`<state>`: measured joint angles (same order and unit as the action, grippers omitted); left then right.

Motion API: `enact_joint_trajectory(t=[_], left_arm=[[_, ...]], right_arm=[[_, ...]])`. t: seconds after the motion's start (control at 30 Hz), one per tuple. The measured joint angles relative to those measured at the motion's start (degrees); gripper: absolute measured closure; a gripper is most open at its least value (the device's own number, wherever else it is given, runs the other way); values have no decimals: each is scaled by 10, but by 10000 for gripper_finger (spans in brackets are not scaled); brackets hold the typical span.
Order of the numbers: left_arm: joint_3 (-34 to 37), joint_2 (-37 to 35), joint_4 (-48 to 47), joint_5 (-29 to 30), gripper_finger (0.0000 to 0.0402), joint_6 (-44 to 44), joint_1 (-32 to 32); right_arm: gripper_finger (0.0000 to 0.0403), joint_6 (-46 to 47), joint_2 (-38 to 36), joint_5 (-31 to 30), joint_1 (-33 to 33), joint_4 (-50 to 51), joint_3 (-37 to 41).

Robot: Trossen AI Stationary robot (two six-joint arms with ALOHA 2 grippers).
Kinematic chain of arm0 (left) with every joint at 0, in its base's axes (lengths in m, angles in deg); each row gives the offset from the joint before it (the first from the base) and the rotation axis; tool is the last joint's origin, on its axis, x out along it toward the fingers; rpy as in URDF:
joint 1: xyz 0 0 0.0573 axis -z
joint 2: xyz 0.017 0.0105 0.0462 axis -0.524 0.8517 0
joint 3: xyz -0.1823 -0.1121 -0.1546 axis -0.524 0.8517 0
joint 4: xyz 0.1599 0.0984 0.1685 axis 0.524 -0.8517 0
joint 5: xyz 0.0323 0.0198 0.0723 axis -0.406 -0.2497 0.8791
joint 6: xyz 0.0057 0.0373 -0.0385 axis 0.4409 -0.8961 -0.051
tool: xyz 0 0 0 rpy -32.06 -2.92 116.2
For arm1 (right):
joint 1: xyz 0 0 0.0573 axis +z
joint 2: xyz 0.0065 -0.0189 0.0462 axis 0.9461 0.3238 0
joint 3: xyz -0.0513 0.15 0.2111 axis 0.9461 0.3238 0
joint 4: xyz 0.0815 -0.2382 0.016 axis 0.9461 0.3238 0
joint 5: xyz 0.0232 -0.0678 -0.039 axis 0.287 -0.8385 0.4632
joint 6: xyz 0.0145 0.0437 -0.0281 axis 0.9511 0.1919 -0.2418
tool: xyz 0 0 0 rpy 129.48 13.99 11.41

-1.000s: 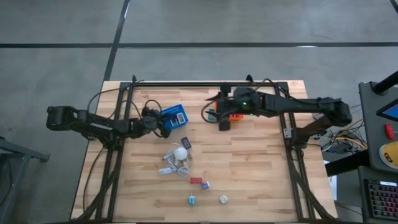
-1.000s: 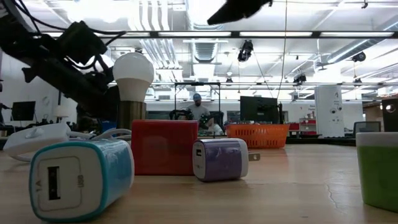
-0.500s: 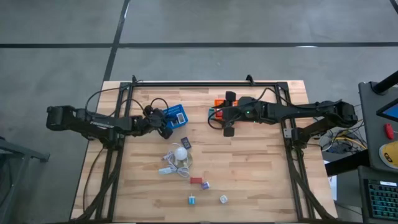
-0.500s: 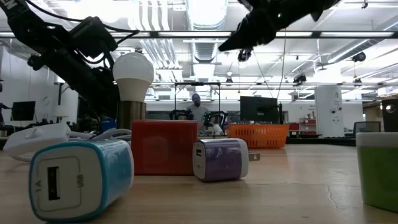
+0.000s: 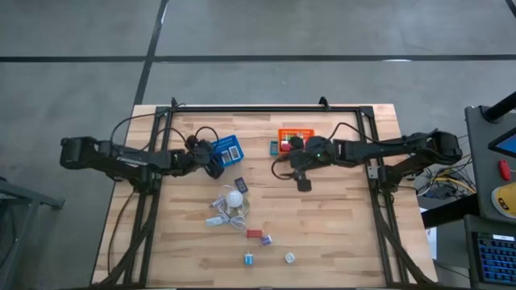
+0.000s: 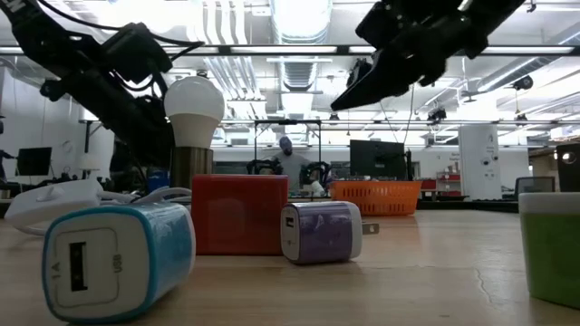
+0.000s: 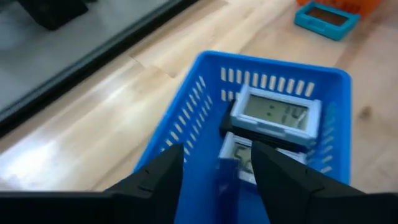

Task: Pick & Place Office items
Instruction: Put the red charger adapter into the orange bin

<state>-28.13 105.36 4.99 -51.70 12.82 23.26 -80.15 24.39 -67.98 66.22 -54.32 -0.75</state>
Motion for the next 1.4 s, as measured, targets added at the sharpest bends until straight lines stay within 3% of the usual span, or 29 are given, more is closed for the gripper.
enact_joint_trajectory(t=[0.17,0.4,0.7,0.87,1.13,1.4], left_arm=[[0,-14,2,30,206,-13,4],[0,-58,21,64,205,-54,53],[2,-91,80,80,205,-118,170],[7,-87,104,112,204,-126,231],[32,-79,152,155,204,-128,298],[64,-75,216,159,204,-140,310]], right_arm=[[184,22,0,42,45,-13,9],[184,75,37,50,124,-70,15],[184,138,163,44,185,-154,-9],[184,160,243,42,204,-163,-67],[180,144,343,41,215,-36,-207],[145,134,399,29,215,70,-312]])
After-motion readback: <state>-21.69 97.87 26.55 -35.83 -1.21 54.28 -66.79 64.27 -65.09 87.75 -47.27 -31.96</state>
